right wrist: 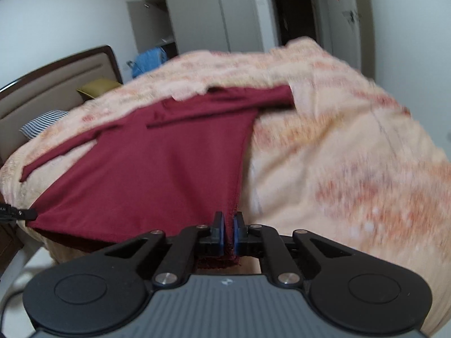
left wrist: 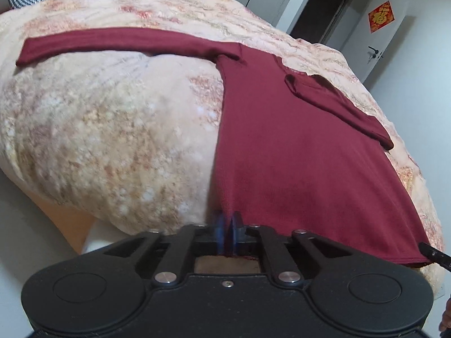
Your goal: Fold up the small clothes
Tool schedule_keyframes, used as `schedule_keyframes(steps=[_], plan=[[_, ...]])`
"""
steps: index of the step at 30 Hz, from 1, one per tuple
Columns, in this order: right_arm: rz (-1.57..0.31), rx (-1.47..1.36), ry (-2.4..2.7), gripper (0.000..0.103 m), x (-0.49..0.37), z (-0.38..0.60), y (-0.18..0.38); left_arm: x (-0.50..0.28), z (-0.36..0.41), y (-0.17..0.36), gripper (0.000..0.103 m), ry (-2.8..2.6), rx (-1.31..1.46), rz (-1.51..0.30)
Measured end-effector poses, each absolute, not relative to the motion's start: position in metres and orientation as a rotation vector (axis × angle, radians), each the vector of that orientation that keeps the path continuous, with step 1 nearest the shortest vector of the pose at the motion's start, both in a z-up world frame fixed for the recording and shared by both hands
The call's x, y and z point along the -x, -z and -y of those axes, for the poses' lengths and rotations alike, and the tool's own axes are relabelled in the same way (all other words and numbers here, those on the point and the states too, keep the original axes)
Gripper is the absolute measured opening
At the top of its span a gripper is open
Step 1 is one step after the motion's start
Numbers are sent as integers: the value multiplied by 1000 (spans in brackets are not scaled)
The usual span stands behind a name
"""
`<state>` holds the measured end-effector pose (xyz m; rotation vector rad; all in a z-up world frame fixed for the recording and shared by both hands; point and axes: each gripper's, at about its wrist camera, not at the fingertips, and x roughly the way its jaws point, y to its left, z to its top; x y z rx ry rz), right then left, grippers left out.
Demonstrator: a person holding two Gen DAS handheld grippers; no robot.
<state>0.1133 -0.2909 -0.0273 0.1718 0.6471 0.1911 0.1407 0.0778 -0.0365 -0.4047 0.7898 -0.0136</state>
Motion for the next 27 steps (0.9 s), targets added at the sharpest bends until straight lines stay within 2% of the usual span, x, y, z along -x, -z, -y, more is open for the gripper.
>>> schedule_keyframes(steps=[2, 3, 4, 5, 7, 8, 9, 10, 11, 12, 21, 22, 24, 26, 27], plan=[[-660, -193, -192, 8, -115, 292, 37, -142, -82, 36, 42, 18, 417, -782], [-661, -201, -192, 11, -115, 292, 38, -144, -86, 34, 48, 15, 425, -773], [-661, -201, -187, 19, -115, 293, 39, -145, -91, 32, 61, 5, 432, -760], [-661, -198, -185, 24, -116, 294, 38, -147, -96, 31, 68, -10, 437, -741], [-650, -181, -174, 63, -118, 294, 36, -153, -112, 25, 74, -54, 446, -696], [-637, -172, -170, 68, -119, 294, 34, -158, -124, 22, 84, -87, 455, -668], [-623, -162, -171, 74, -121, 293, 31, -163, -138, 20, 89, -122, 466, -628], [-612, -151, -174, 86, -123, 291, 29, -170, -155, 18, 99, -162, 480, -581], [-602, -139, -177, 94, -127, 289, 27, -176, -173, 17, 102, -214, 494, -536], [-587, -128, -182, 103, -130, 286, 25, -184, -191, 17, 102, -269, 511, -500], [-558, -76, -236, 103, -174, 247, 18, -237, -323, 40, 101, -557, 789, -369], [-558, -78, -239, 103, -178, 243, 18, -237, -332, 45, 97, -589, 833, -352], [-562, -77, -248, 103, -186, 234, 18, -235, -349, 53, 79, -677, 929, -310], [-573, -72, -258, 103, -194, 226, 20, -236, -359, 54, 40, -751, 960, -279], [-580, -68, -267, 103, -197, 221, 22, -238, -362, 52, 32, -775, 954, -276]])
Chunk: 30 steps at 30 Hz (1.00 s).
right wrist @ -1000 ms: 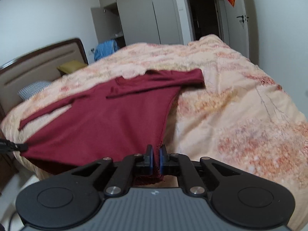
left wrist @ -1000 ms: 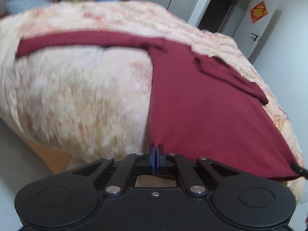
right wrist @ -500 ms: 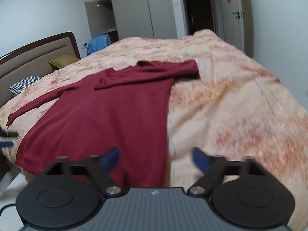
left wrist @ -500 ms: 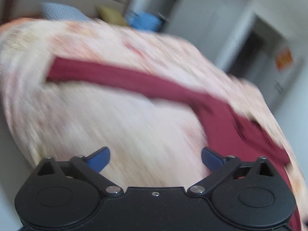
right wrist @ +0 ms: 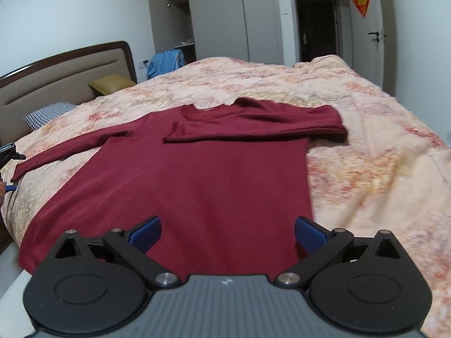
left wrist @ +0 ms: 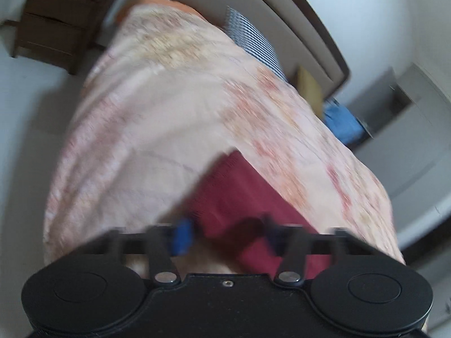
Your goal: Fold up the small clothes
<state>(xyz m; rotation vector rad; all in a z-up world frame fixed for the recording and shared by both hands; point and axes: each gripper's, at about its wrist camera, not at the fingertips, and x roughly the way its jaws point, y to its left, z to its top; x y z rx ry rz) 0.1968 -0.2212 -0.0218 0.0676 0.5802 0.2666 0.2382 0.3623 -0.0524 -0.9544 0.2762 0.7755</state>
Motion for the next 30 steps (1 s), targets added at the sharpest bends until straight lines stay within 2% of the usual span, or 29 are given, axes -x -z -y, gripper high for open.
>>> schedule_keyframes(steps=[1, 2, 3, 6, 10, 15, 19, 24, 30], plan=[[-586, -61, -275, 103, -199, 217, 23, -240, -366, 51, 22, -782, 955, -268], [-590, -54, -281, 103, -202, 213, 25, -241, -371, 49, 8, -774, 962, -251], [-593, -46, -289, 103, -204, 210, 26, -244, -372, 45, 6, -763, 959, -238], [-594, -28, -314, 103, -208, 203, 30, -254, -366, 20, 5, -733, 871, -202], [-583, -24, -326, 103, -210, 201, 31, -278, -332, -39, 5, -609, 697, -140], [-550, -54, -323, 103, -216, 210, 30, -330, -249, -120, 5, -349, 529, -74], [-520, -93, -310, 103, -221, 224, 29, -380, -157, -157, 5, -195, 362, -101], [-492, -119, -292, 103, -222, 247, 27, -436, -53, -144, 5, -32, 267, -194], [-492, -138, -240, 103, -219, 282, 30, -470, 47, -66, 5, 136, 201, -371]])
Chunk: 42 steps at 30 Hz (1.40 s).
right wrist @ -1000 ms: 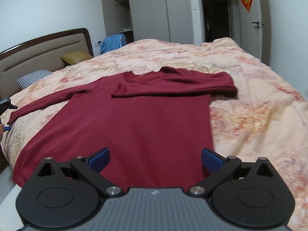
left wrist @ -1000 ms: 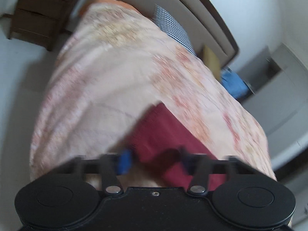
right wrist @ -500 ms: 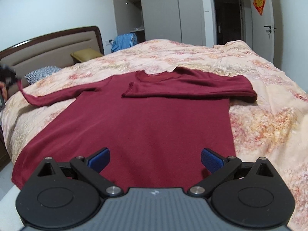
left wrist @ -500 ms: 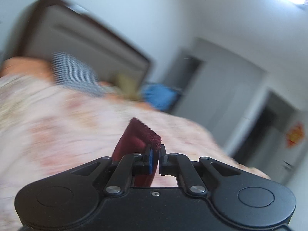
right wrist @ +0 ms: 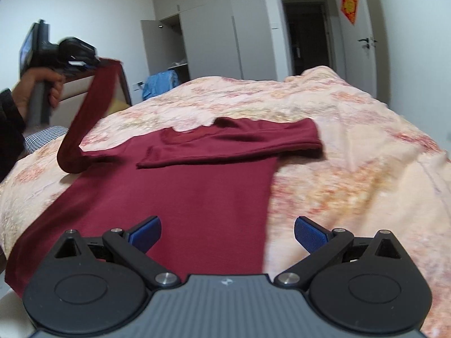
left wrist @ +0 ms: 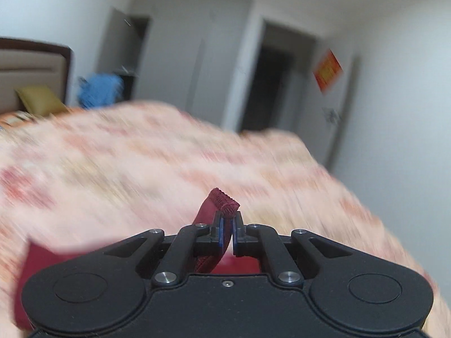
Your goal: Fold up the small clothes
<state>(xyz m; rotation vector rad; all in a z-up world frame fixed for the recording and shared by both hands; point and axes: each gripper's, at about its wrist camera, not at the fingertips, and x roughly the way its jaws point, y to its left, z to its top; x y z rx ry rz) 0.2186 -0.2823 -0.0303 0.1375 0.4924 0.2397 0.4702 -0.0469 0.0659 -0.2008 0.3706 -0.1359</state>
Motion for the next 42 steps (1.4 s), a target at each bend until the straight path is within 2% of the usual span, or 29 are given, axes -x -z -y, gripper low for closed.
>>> schedule_keyframes(steps=[4, 7, 9, 11, 12, 14, 16, 18, 20, 21, 25, 31, 35, 37, 39, 40, 41, 42], plan=[[-512, -157, -200, 103, -217, 302, 38, -481, 72, -6, 6, 213, 198, -479], [-523, -169, -176, 103, -215, 312, 41, -479, 79, 19, 9, 236, 198, -517], [-521, -166, -174, 103, -213, 316, 42, -477, 79, 25, 18, 259, 206, -531], [-522, -151, -175, 103, -212, 317, 42, -474, 76, 22, 36, 267, 217, -536], [-522, -145, -176, 103, -211, 317, 43, -469, 73, 17, 40, 269, 222, -536], [-521, -142, -176, 103, -212, 316, 44, -464, 63, 7, 72, 282, 245, -545], [-520, -153, -178, 103, -216, 315, 44, -453, 49, -4, 84, 290, 276, -539], [-514, -160, -188, 103, -221, 310, 40, -440, 33, -15, 88, 284, 264, -523], [-496, -157, -208, 103, -231, 304, 35, -426, 15, -21, 99, 245, 216, -511], [-490, -154, -222, 103, -238, 299, 32, -419, 5, -22, 101, 215, 189, -500], [-488, -165, -314, 103, -277, 276, 20, -391, -39, -16, 102, 91, 50, -497], [-502, -184, -442, 102, -359, 228, 9, -377, -99, 20, 102, -94, -112, -562], [-553, -218, -469, 96, -414, 199, 12, -387, -122, 36, 102, -145, -155, -580], [-573, -226, -463, 88, -436, 189, 17, -394, -128, 38, 99, -142, -163, -573], [-600, -233, -439, 79, -453, 181, 23, -404, -129, 40, 91, -145, -178, -561], [-617, -238, -428, 70, -459, 178, 25, -406, -129, 39, 85, -142, -184, -548], [-626, -242, -422, 63, -464, 176, 29, -407, -129, 38, 74, -127, -189, -527], [-628, -238, -422, 43, -467, 173, 31, -407, -128, 37, 68, -110, -189, -509]])
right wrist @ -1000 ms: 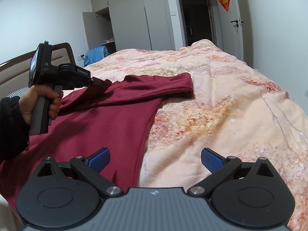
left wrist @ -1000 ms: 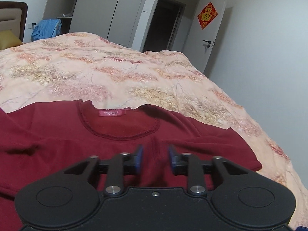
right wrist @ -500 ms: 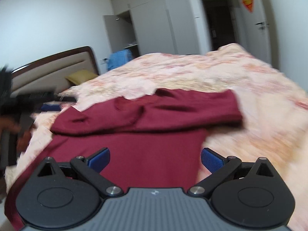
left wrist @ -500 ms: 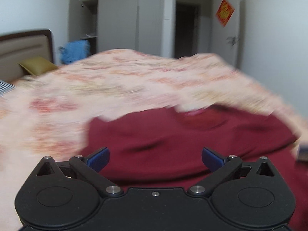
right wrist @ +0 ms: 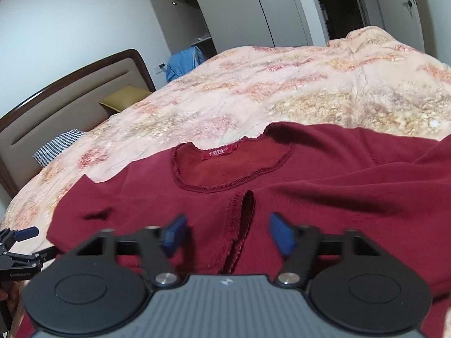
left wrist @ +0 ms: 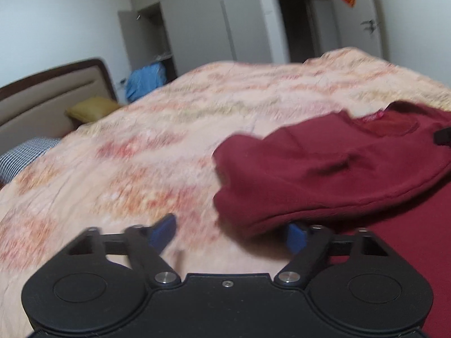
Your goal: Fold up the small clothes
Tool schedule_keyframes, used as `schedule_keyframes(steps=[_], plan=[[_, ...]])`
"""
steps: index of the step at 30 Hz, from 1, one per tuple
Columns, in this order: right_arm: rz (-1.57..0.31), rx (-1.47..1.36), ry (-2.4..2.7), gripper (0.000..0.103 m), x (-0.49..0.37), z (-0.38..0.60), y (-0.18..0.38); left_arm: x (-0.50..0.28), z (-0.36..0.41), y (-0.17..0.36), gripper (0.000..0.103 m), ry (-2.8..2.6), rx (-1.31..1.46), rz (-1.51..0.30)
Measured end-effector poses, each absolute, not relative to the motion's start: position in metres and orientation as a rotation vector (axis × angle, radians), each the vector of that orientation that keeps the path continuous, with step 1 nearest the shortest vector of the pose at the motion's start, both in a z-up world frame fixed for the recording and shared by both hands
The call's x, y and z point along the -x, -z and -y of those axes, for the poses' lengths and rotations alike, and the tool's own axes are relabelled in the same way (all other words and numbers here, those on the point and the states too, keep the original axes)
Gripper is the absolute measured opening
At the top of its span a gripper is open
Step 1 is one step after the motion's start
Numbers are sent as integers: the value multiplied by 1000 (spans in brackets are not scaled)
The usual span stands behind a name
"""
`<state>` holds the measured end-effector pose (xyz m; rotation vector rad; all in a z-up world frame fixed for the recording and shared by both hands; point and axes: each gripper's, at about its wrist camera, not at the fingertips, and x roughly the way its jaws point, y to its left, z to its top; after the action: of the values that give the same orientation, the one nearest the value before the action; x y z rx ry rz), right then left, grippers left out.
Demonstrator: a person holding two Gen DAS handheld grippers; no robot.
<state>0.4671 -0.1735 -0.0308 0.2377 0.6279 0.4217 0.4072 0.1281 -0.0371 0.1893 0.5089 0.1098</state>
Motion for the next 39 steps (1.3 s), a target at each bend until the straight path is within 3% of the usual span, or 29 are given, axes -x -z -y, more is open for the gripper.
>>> schedule_keyframes(steps=[1, 2, 5, 11, 13, 15, 17, 19, 20, 21, 22, 25, 28, 31, 34, 36, 37, 39], plan=[[-628, -227, -421, 21, -468, 171, 31, -408, -127, 35, 51, -98, -186, -496], [-626, -215, -418, 15, -469, 170, 31, -408, -126, 33, 34, -91, -180, -483], [-585, -225, -424, 12, -464, 171, 22, -407, -126, 27, 14, -109, -129, -469], [-572, -216, -404, 10, -451, 182, 14, -412, -131, 45, 12, -140, -50, -570], [-630, -184, -403, 10, -452, 179, 29, -410, -136, 43, 17, -120, -20, -564], [-625, -177, -402, 11, -448, 177, 38, -408, -143, 38, 33, -100, 8, -584], [-607, -175, -403, 14, -445, 177, 37, -401, -148, 34, 61, -78, 29, -597], [-597, -173, -408, 29, -442, 178, 35, -390, -152, 30, 76, -69, 44, -593], [-596, -168, -418, 37, -439, 179, 34, -386, -154, 28, 78, -63, 59, -595], [-588, -160, -429, 55, -436, 180, 33, -383, -156, 27, 78, -52, 84, -593], [-574, -146, -433, 65, -431, 180, 31, -383, -158, 25, 81, -40, 118, -588], [-536, -83, -440, 80, -412, 180, 27, -399, -163, 20, 87, -35, 235, -579], [-510, -32, -440, 90, -390, 180, 23, -429, -171, 24, 86, -41, 337, -584], [-491, 5, -441, 93, -367, 180, 21, -455, -181, 33, 60, -48, 446, -695], [-486, 25, -449, 94, -345, 184, 20, -451, -179, 28, 45, -11, 436, -716], [-480, 40, -455, 96, -332, 187, 19, -447, -174, 23, 21, -6, 380, -727], [-475, 49, -457, 97, -326, 189, 19, -446, -173, 20, 15, -9, 362, -729], [-471, 60, -454, 97, -316, 192, 20, -446, -170, 14, 12, -33, 338, -718]])
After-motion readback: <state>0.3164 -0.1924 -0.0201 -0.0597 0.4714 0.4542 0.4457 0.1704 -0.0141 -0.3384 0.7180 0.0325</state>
